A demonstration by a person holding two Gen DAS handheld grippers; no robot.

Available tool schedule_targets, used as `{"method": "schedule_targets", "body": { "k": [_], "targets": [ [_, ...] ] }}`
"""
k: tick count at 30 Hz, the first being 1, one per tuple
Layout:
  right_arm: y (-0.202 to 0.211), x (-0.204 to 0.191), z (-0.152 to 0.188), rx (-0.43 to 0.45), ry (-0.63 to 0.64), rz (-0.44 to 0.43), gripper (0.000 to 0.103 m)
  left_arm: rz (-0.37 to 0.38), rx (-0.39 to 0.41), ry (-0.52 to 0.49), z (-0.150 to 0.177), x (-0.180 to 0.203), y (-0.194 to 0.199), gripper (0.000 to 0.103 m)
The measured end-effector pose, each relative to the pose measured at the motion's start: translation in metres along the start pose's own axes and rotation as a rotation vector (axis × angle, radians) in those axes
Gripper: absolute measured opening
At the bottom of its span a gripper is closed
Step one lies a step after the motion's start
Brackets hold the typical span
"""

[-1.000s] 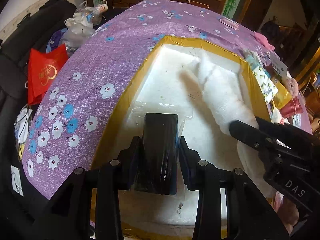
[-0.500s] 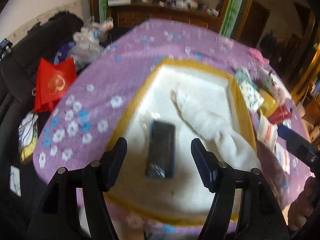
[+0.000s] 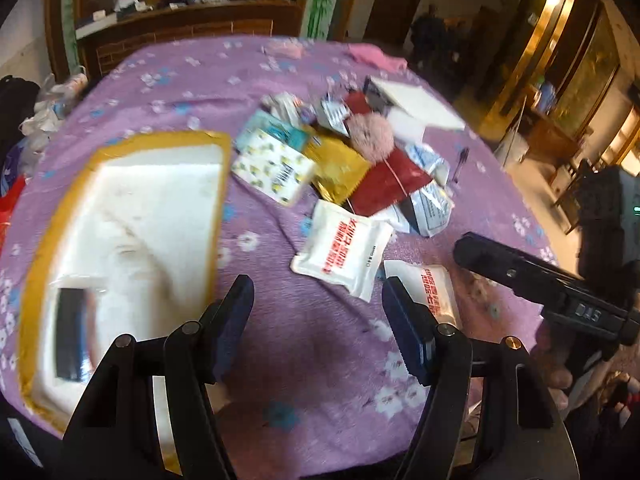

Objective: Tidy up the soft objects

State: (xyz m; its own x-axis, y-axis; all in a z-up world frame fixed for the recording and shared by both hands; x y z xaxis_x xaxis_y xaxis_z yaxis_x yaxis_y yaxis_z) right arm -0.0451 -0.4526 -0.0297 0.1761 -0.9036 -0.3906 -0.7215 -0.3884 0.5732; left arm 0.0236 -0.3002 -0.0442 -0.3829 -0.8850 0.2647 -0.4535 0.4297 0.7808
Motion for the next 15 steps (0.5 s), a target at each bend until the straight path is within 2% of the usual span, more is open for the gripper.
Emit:
{"method": "schedule_targets", "body": {
  "k": [3, 8, 10, 12, 14, 15],
  "targets": [
    [0.005, 0.016, -0.003, 0.001, 0.007, 0.077, 0.069, 0.035, -0.051, -0.006, -0.008, 0.012, -0.022, 0.067],
    [-0.005, 0.044, -0.023, -0.02, -0.026, 0.162, 0.069, -0.038, -0.115, -0.08, -0.022, 0.029, -0.067, 0.067],
    [-0.017, 0.051, -0.029, -0.034, -0.024, 0.193, 0.069, -0.046, -0.13, -0.099, -0.027, 0.033, -0.083, 0.067],
    [-0.028, 0.059, -0.033, -0.054, -0.032, 0.224, 0.069, -0.086, -0.134, -0.124, -0.026, 0.034, -0.094, 0.067],
    [-0.039, 0.065, -0.031, -0.07, -0.034, 0.249, 0.068, -0.104, -0.154, -0.111, -0.022, 0.033, -0.103, 0.063],
    [-0.042, 0.068, -0.029, -0.08, -0.048, 0.26, 0.063, -0.094, -0.151, -0.101, -0.021, 0.032, -0.104, 0.062]
  ]
}}
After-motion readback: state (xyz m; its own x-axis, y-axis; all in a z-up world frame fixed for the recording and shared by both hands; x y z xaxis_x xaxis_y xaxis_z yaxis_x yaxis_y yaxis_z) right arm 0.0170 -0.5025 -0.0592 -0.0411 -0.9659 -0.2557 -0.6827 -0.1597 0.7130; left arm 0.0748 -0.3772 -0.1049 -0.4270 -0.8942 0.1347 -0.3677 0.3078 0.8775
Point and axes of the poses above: each gripper's, at about its wrist camera, not at the fingertips, and y roughly against the way its jaws point, x to its right, z to its underside, the point moved 2 cm from there along -y, roughly the way its jaws point, and after that the axes turned 10 degrees about y, right-handed, at the moved point
